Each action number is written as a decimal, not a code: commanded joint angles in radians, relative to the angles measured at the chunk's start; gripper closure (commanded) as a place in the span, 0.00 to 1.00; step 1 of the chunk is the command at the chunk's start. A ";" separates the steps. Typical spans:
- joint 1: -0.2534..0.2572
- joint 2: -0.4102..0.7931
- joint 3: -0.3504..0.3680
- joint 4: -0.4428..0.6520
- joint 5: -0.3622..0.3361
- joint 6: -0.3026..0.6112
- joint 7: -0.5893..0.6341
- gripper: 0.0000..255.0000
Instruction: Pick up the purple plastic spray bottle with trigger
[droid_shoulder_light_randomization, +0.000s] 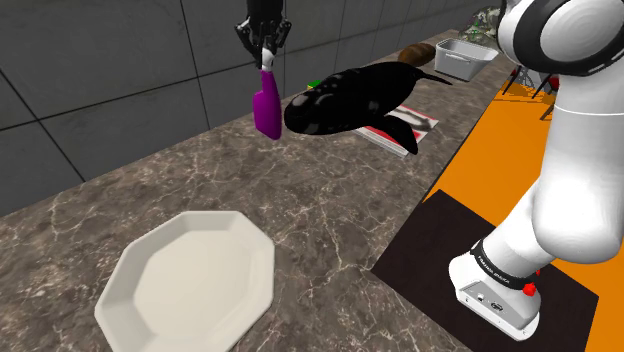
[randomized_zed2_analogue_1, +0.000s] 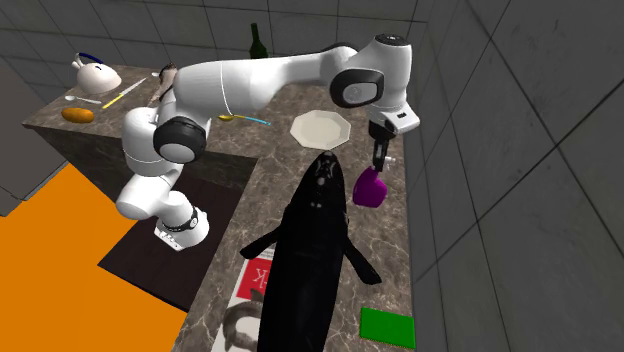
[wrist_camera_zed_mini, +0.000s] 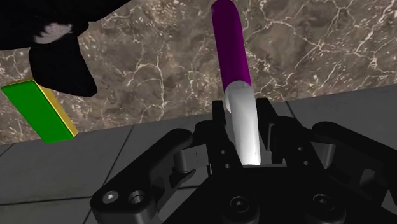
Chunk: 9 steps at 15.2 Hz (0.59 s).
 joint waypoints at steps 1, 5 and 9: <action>0.004 0.011 -0.001 0.044 -0.002 -0.032 -0.004 1.00; 0.020 0.043 -0.002 0.149 -0.010 -0.106 -0.011 1.00; 0.042 0.092 -0.006 0.287 -0.023 -0.193 -0.019 1.00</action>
